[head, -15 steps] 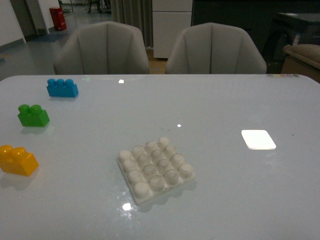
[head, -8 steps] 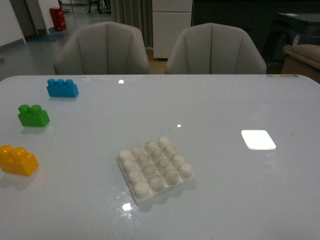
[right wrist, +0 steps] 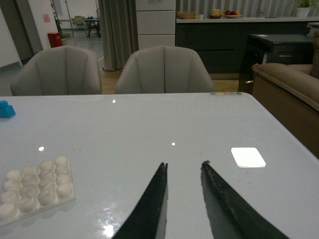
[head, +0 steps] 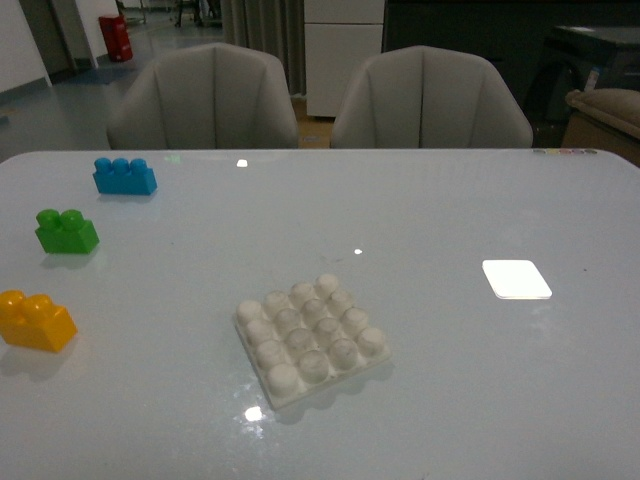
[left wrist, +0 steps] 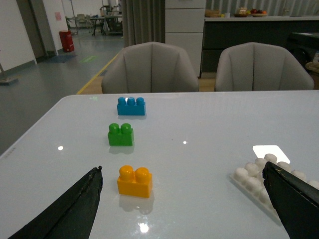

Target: Insert yellow block into base center

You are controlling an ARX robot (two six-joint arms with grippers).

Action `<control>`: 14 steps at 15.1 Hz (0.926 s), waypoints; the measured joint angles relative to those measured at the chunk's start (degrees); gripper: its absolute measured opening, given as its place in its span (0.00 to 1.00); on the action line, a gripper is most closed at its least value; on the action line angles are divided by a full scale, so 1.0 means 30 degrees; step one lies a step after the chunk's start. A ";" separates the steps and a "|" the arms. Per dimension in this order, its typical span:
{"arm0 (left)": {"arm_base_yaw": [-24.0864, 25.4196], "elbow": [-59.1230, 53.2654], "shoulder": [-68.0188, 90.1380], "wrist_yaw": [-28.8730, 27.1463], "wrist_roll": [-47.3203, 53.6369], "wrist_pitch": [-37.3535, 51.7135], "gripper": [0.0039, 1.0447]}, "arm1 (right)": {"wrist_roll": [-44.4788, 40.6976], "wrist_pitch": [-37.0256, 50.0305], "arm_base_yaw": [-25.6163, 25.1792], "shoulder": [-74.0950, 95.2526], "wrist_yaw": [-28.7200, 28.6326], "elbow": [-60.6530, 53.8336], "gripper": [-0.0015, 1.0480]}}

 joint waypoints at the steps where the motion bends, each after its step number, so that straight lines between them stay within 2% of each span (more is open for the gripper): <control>1: 0.0000 0.0000 0.0000 -0.0007 0.0000 0.0000 0.94 | 0.0000 0.0000 0.0000 0.0000 0.0000 0.0000 0.28; 5: 0.0000 0.0000 0.0000 0.0000 0.0000 0.0000 0.94 | 0.0000 0.0000 0.0000 0.0000 0.0000 0.0000 0.75; 6: -0.0940 0.1231 0.1472 -0.1690 -0.0954 -0.3555 0.94 | 0.0007 0.0000 0.0000 0.0000 0.0007 0.0000 0.96; 7: -0.2193 0.3825 0.3905 -0.2769 -0.2805 -0.4218 0.94 | -0.0015 0.0000 -0.0007 0.0000 0.0007 0.0000 0.94; 9: 0.0044 0.5064 0.9617 -0.0233 -0.2608 0.1785 0.94 | -0.0015 0.0000 0.0000 0.0000 0.0000 0.0000 0.94; 10: 0.0597 0.5537 1.2808 0.0532 -0.2441 0.4240 0.94 | -0.0015 0.0007 0.0000 0.0000 0.0000 0.0000 0.94; 12: 0.0590 0.7329 1.8819 0.1370 -0.2069 0.8699 0.94 | -0.0015 0.0007 0.0000 0.0000 0.0000 0.0000 0.94; 14: 0.0525 0.8808 2.3700 0.1938 -0.1596 1.1140 0.94 | -0.0015 0.0007 0.0000 0.0000 -0.0007 0.0000 0.94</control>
